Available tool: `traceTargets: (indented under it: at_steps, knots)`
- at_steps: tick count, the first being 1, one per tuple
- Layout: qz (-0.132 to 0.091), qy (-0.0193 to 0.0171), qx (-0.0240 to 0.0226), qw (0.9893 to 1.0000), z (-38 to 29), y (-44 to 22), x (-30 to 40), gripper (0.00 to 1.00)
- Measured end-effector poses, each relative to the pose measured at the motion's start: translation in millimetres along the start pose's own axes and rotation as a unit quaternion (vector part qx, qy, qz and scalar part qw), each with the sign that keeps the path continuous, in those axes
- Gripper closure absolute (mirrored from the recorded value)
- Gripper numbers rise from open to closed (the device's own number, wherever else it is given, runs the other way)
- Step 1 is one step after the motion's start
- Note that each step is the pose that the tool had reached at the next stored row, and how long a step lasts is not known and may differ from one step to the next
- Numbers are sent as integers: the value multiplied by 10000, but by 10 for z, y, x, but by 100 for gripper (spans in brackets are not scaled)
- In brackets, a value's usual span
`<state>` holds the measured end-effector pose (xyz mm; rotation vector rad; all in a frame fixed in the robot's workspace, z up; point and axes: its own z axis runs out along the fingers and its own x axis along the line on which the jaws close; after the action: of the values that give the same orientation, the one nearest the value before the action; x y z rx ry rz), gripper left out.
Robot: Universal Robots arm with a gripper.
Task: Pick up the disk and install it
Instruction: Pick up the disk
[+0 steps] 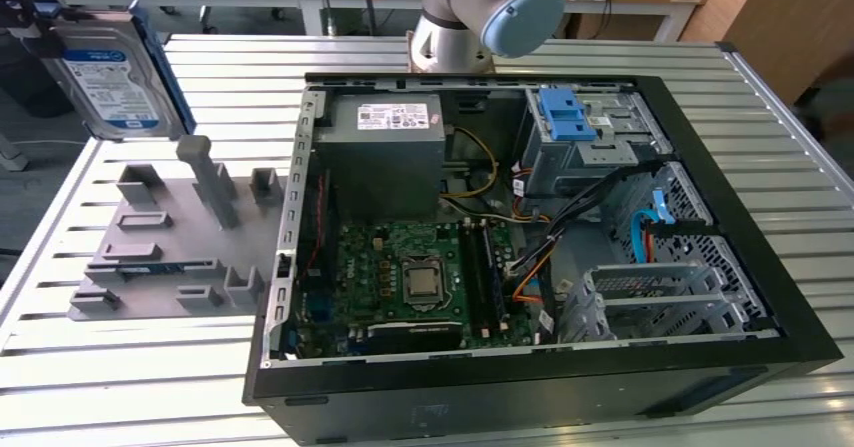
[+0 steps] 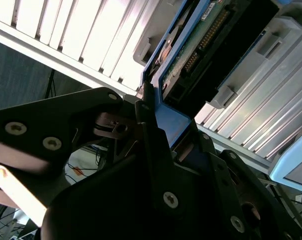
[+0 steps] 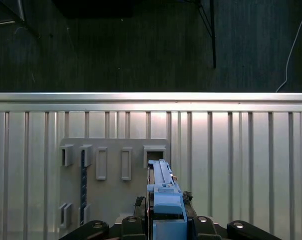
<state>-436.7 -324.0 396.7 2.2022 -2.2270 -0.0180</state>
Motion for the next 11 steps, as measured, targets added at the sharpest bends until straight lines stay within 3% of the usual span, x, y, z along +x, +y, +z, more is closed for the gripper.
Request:
traceTargets:
  at_steps: [11]
  knots:
    - [0,0,0,10000,-69,1,-1,64]
